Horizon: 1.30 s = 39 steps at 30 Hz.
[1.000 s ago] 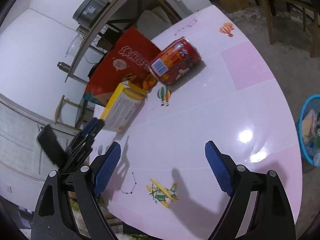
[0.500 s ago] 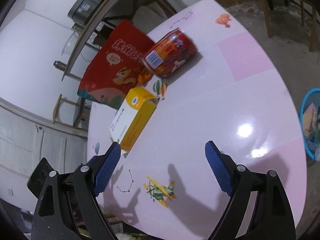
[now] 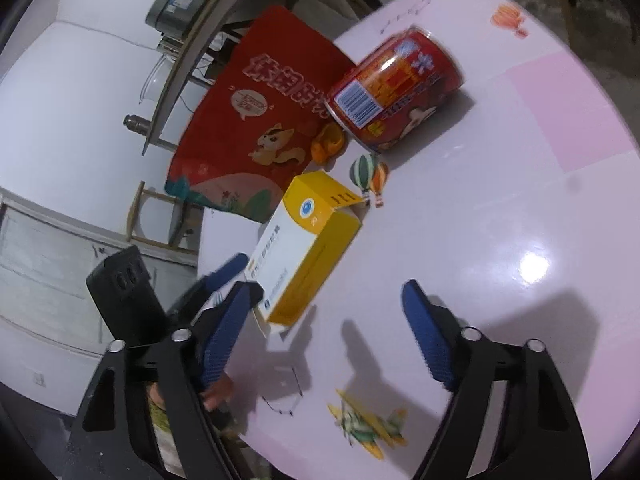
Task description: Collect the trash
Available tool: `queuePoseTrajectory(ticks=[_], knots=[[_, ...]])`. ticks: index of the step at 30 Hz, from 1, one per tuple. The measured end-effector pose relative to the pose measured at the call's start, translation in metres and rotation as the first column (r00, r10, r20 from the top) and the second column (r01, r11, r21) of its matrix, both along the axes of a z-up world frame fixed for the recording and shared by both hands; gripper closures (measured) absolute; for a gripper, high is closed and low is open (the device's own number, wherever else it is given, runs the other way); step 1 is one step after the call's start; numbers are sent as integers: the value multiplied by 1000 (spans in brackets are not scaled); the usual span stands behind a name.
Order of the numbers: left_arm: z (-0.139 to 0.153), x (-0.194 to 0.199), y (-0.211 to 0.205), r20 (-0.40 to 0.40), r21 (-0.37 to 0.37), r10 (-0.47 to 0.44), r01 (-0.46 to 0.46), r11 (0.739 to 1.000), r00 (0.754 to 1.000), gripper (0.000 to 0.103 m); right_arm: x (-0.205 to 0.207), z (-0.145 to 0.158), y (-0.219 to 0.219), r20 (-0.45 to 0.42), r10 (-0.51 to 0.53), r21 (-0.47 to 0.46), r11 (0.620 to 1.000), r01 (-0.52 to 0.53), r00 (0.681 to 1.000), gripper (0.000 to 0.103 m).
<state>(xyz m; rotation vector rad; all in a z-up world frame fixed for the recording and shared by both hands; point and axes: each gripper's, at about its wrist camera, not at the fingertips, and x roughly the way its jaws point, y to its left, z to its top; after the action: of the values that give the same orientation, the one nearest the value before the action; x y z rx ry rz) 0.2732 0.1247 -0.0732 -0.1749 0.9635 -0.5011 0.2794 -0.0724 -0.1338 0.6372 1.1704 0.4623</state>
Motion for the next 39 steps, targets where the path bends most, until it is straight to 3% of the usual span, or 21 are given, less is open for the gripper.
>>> queuePoseTrajectory(ticks=[4, 6, 9, 13, 17, 25, 30, 37, 39], knots=[[-7, 2, 2, -54, -95, 10, -15, 995, 999, 6, 24, -22, 13, -66, 5, 31, 1000, -3, 998, 56], [-8, -1, 0, -59, -102, -1, -5, 995, 998, 6, 32, -37, 19, -106, 4, 59, 998, 3, 994, 68], [-7, -9, -6, -47, -74, -18, 15, 997, 999, 6, 34, -43, 21, -119, 3, 107, 994, 10, 993, 72], [-7, -22, -10, -58, -92, -43, 38, 995, 997, 6, 26, -41, 22, -128, 36, 148, 989, -17, 991, 83], [-7, -45, -10, -74, -109, -68, 60, 992, 995, 6, 9, -38, 29, -140, 80, 149, 987, -59, 987, 84], [-11, -99, 6, -162, -153, -59, 34, 988, 985, 6, -41, -38, 54, -182, 194, 168, 972, -164, 964, 84], [-10, -119, 8, -187, -126, -32, 9, 992, 982, 6, -54, -37, 66, -186, 253, 173, 960, -221, 950, 83], [-3, -119, 13, -155, -49, 83, -92, 995, 984, 6, -54, -11, 55, -81, 194, 11, 981, -194, 978, 51], [-2, -113, 7, -151, -22, 98, -102, 995, 984, 6, -53, -7, 50, -39, 170, -46, 984, -171, 985, 46]])
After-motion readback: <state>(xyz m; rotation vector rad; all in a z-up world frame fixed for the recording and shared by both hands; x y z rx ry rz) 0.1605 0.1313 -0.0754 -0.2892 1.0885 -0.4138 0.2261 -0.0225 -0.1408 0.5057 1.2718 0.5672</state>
